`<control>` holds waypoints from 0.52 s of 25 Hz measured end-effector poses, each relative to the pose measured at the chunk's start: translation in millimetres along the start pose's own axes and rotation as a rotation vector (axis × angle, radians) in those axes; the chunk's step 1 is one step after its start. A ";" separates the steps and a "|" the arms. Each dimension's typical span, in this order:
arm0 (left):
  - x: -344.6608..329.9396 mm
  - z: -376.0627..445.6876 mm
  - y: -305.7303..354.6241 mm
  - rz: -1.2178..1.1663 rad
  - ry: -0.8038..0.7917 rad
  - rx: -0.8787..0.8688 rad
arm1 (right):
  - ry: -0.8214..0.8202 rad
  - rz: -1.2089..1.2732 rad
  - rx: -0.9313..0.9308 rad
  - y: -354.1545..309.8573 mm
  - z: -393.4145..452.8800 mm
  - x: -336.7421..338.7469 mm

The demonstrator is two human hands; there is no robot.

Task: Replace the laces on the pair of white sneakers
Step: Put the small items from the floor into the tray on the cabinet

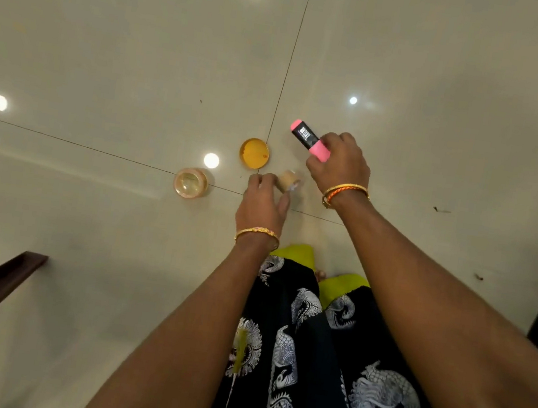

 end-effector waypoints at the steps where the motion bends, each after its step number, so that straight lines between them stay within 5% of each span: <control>1: 16.0 -9.6 0.7 -0.081 0.036 0.051 | 0.002 0.074 -0.006 -3.9 -11.8 13.4; 6: 93.4 -67.3 43.0 -0.403 0.029 0.206 | 0.037 0.426 -0.096 -40.2 -94.7 106.8; 13: 158.2 -176.3 157.7 -0.226 -0.212 0.041 | 0.223 0.867 -0.386 -30.1 -263.3 231.4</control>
Point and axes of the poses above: each hand's wrist, its own z-axis towards the middle knuckle, its own x-axis out of the back of the hand, y = z × x, the point moved 8 cm from there along z, towards the middle knuckle, and after that the axes turned 2 degrees about z, right-handed, at the moved point
